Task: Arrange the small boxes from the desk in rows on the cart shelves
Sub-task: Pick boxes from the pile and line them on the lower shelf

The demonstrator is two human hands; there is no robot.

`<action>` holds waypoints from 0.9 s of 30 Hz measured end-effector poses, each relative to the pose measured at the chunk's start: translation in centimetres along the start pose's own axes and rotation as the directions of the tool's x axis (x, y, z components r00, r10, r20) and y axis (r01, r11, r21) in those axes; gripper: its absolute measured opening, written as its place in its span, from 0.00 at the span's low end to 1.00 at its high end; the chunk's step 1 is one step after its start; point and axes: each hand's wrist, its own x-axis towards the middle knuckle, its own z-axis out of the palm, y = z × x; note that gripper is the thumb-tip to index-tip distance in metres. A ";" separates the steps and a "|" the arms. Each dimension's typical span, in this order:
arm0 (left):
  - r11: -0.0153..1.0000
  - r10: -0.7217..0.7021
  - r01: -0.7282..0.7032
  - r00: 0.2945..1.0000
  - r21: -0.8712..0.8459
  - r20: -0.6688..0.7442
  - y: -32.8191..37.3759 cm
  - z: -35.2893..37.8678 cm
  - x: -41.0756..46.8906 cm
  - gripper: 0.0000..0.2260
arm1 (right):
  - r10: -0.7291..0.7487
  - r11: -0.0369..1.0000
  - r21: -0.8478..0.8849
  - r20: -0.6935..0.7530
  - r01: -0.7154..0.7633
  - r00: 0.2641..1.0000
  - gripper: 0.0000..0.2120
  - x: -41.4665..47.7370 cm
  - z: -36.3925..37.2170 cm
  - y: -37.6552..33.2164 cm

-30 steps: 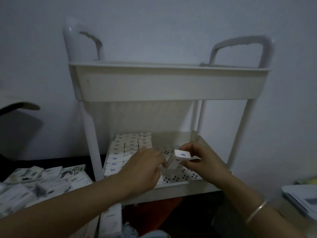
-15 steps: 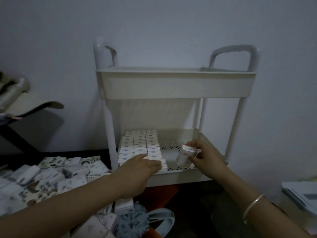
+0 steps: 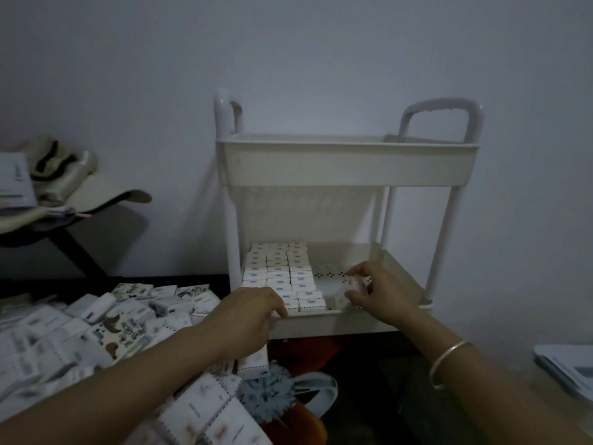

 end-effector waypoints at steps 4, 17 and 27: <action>0.998 0.001 -0.003 1.000 -0.070 -0.022 0.4 -0.2 -1.3 0.19 | 0.103 0.994 0.046 -0.058 -0.101 0.993 0.24 0.2 1.0 0.1; 0.993 0.049 -0.055 0.997 -0.102 -0.054 2.7 -0.2 -3.0 0.17 | 0.125 0.966 -0.230 0.010 -0.120 0.992 0.24 0.9 2.8 -1.4; 0.994 -0.005 0.000 0.999 -0.105 -0.042 2.4 -1.8 -4.0 0.16 | 0.122 0.980 -0.146 -0.081 -0.133 0.989 0.19 -0.4 2.5 0.2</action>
